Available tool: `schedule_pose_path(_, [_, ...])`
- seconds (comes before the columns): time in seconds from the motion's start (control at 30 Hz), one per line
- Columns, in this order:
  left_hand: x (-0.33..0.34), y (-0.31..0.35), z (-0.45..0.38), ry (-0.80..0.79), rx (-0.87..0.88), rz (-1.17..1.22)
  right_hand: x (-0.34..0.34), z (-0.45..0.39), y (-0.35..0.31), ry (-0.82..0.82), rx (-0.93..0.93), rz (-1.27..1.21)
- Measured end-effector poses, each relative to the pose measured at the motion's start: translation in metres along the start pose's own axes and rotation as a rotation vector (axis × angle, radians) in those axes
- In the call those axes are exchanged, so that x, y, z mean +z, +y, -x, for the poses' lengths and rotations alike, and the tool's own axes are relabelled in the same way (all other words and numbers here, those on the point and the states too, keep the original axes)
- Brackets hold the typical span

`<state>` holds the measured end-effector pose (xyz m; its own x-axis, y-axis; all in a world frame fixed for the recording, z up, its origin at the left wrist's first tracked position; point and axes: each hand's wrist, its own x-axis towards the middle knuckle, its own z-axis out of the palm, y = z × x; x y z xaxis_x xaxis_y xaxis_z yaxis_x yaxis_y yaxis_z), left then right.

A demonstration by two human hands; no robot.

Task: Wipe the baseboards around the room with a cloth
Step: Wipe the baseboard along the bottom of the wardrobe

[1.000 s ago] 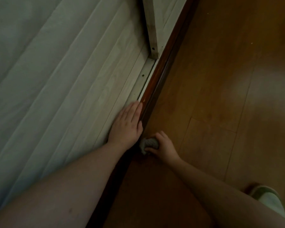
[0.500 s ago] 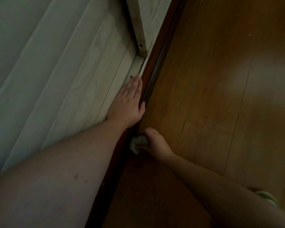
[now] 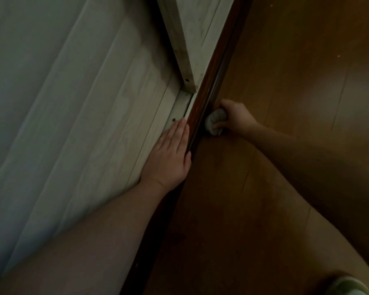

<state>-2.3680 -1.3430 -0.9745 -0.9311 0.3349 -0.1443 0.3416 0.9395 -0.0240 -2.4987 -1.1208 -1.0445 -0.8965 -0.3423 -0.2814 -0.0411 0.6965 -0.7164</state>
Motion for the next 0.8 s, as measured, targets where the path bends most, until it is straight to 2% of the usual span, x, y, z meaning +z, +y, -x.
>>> schedule_pose_path(0.07, [-0.001,0.000,-0.001,-0.006,0.001,-0.002,-0.003,-0.007,0.004,0.095,0.009,-0.005])
schedule_pose_path(0.17, [-0.001,0.000,-0.002,0.002,0.002,-0.001,-0.013,-0.013,0.006,0.409,0.162,-0.233])
schedule_pose_path(0.2, [0.000,0.000,-0.002,0.006,0.002,-0.001,-0.018,-0.014,0.006,0.470,0.205,-0.260])
schedule_pose_path(0.37, [-0.002,0.001,-0.002,-0.009,0.007,-0.003,-0.008,0.014,-0.007,0.455,0.115,-0.220])
schedule_pose_path(0.47, [-0.004,0.001,-0.003,-0.017,-0.004,0.007,0.032,0.060,-0.015,0.402,0.067,-0.262])
schedule_pose_path(0.63, [-0.004,0.003,-0.003,-0.029,-0.020,0.012,0.111,0.132,-0.033,0.340,0.087,-0.383])
schedule_pose_path(0.8, [-0.002,0.003,-0.003,-0.036,-0.013,-0.021,0.144,0.156,-0.047,0.329,0.077,-0.414])
